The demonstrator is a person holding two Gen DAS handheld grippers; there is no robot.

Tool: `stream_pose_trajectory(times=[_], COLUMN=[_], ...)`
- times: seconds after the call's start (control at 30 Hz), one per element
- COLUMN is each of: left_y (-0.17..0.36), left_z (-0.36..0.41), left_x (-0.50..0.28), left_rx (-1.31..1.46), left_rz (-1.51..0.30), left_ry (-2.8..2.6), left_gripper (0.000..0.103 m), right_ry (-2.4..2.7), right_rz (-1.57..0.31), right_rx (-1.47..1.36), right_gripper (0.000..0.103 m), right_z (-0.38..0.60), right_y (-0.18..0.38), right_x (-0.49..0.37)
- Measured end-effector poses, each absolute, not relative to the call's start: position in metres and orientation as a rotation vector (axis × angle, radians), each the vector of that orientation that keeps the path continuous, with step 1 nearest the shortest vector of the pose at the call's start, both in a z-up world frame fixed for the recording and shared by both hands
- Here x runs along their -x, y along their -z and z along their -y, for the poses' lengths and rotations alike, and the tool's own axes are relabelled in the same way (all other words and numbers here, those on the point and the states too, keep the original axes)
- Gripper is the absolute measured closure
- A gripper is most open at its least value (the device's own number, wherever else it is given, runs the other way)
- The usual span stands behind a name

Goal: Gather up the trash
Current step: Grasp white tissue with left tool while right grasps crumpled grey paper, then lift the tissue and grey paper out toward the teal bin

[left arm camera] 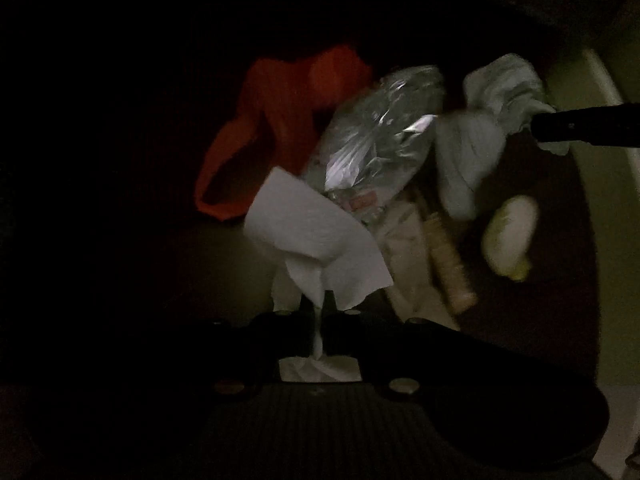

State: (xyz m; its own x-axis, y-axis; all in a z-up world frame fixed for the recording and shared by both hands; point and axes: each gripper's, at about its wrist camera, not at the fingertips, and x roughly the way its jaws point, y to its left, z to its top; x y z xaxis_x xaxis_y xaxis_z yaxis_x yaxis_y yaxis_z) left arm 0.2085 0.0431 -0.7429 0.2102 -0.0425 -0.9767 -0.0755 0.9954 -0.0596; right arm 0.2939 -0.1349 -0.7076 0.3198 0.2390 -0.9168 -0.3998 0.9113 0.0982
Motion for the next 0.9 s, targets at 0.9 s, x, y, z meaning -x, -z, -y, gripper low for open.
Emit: stream_pose_trajectory(times=[0.9], left_y=[0.229], left_z=[-0.046], left_x=[-0.228], left_rx=[0.167], left_rz=[-1.039], left_ry=[0.03], left_gripper=[0.1], right_ry=[-0.455], right_rz=[-0.778], right_rx=[0.074], right_gripper=[0.101], right_z=[0.164], right_y=[0.206], right_x=[-0.248])
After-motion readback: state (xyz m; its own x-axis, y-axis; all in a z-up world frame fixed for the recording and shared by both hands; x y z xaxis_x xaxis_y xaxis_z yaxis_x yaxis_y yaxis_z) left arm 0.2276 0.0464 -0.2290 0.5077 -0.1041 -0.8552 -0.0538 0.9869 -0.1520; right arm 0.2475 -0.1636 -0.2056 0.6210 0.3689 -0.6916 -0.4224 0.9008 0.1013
